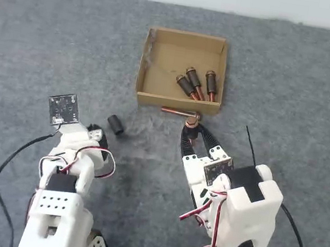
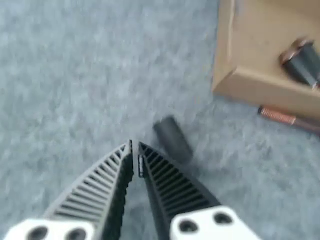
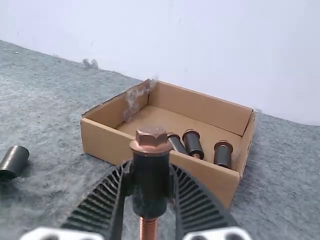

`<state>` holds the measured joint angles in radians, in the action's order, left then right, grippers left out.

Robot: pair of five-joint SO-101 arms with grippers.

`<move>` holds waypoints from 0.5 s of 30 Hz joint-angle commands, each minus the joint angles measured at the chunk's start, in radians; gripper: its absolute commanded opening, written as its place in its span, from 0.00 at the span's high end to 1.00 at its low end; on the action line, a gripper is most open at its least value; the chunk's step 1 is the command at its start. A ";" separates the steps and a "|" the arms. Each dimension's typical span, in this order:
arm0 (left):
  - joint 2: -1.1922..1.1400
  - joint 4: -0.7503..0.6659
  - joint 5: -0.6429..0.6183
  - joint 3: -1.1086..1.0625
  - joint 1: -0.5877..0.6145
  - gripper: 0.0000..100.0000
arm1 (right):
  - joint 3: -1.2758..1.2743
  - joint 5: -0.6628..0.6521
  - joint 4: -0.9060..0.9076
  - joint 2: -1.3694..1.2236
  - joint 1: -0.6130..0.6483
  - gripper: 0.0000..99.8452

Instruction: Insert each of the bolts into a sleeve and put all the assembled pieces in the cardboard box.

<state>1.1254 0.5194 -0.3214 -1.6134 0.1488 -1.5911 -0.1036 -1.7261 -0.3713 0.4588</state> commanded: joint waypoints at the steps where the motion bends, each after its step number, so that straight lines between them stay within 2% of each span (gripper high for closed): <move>1: 0.028 0.025 0.012 0.059 0.006 0.99 | -0.005 -0.005 -0.033 0.059 -0.012 0.99; 5: 0.026 0.049 0.025 0.058 0.008 0.99 | 0.068 -0.005 -0.028 0.059 -0.050 0.99; 10: 0.026 0.091 0.135 0.061 0.008 0.99 | 0.170 -0.005 -0.025 0.058 -0.107 0.99; 15: 0.026 0.089 0.138 0.061 0.008 0.99 | 0.284 -0.006 -0.010 0.058 -0.148 0.99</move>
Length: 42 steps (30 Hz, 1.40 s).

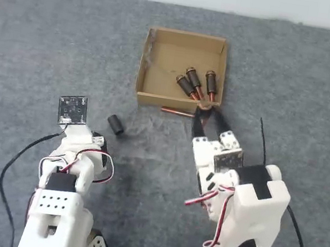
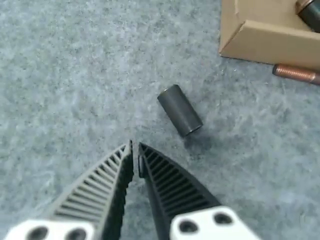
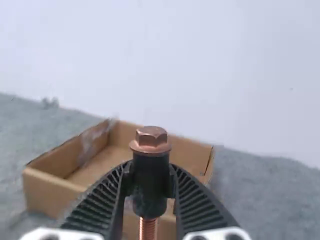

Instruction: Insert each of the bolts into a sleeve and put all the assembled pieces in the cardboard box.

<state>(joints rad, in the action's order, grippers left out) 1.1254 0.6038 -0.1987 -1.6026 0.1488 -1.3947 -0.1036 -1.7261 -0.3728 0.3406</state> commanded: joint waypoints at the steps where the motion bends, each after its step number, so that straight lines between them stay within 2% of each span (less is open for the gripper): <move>1: 0.026 0.005 0.017 0.050 0.008 0.99 | 0.114 -0.011 0.012 0.059 -0.036 0.99; 7: 0.026 0.002 0.017 0.050 0.008 0.99 | 0.305 -0.133 0.245 0.059 -0.081 0.99; 16: 0.026 0.000 0.018 0.050 0.008 0.99 | 0.568 -0.138 0.553 0.059 -0.111 0.99; 24: 0.026 -0.066 0.017 0.033 0.025 0.99 | 0.815 -0.132 1.000 0.054 -0.110 0.99; 38: 0.026 -0.069 0.017 0.033 0.032 0.99 | 1.177 -0.130 1.702 0.047 -0.102 0.99; 42: 0.026 -0.069 0.017 0.033 0.032 0.99 | 1.281 -0.129 1.804 -0.019 -0.102 0.99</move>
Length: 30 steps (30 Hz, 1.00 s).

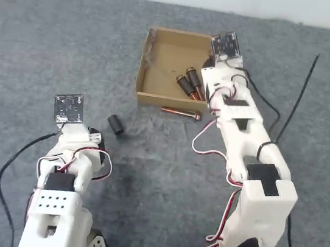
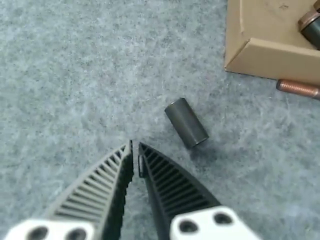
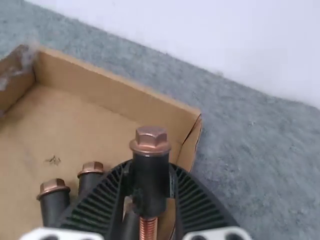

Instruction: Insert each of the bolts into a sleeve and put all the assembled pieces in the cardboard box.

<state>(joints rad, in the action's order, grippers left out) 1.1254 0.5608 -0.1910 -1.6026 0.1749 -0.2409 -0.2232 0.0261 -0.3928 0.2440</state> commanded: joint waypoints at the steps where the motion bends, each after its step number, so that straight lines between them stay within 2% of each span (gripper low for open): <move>1: 0.026 -0.026 0.009 0.033 0.006 0.99 | 0.157 -0.009 0.064 -0.027 -0.004 0.99; 8: 0.026 -0.026 0.009 0.033 0.006 0.99 | 0.350 -0.006 0.229 -0.182 -0.001 0.99; 12: 0.026 -0.026 0.009 0.033 0.006 0.99 | 0.365 0.081 0.275 -0.182 0.002 0.99; 17: 0.026 -0.026 0.009 0.033 0.006 0.99 | 0.368 0.086 0.303 -0.180 0.005 0.99; 22: 0.026 -0.026 0.009 0.033 0.006 0.99 | 0.388 0.091 0.397 -0.180 0.004 0.90; 30: 0.026 -0.026 0.009 0.033 0.006 0.99 | 0.402 0.092 0.410 -0.116 0.002 0.97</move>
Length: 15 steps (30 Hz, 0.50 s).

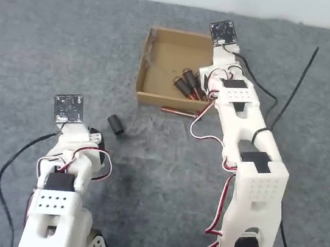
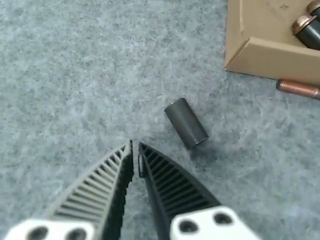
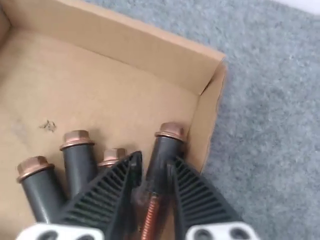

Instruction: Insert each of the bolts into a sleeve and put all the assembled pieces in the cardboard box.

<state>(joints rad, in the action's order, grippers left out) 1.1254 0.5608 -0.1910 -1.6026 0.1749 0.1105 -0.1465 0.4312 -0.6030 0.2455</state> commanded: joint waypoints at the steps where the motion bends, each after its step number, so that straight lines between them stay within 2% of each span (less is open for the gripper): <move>1: 0.026 -0.026 0.009 0.033 0.006 0.99 | 0.049 0.017 0.008 0.110 -0.001 0.97; 5: 0.026 -0.026 0.009 0.033 0.006 0.99 | 0.035 0.017 0.064 0.166 -0.004 0.97; 15: 0.026 -0.026 0.009 0.033 0.006 0.99 | 0.035 0.020 0.401 0.294 0.002 0.97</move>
<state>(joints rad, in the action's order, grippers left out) 1.1254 0.5562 -0.1910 -1.6026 0.1749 0.1105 -0.1404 0.7610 -0.4143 0.2440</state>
